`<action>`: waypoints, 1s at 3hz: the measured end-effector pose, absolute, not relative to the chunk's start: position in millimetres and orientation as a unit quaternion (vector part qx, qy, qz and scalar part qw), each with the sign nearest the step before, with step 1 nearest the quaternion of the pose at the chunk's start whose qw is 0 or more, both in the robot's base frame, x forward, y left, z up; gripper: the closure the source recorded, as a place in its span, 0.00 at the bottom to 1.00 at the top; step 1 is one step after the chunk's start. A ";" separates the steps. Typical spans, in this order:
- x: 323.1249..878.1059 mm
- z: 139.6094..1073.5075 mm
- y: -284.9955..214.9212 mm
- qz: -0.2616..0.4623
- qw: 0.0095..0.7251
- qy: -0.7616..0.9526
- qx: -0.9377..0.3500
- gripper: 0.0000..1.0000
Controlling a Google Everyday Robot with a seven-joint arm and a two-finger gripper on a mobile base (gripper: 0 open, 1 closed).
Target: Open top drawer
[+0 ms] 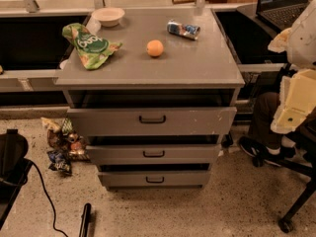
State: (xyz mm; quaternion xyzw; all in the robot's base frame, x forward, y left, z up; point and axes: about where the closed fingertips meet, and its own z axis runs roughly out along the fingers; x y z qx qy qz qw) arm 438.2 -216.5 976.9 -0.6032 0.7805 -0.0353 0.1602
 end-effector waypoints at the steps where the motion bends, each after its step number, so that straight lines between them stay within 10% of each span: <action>1: 438.2 976.8 -216.4 -0.035 0.160 0.780 -0.603 0.00; 3: 454.3 912.0 -190.3 0.022 0.206 0.762 -0.614 0.00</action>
Offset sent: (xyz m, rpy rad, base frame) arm 0.0184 0.0359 -0.0917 0.1184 0.0010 0.1292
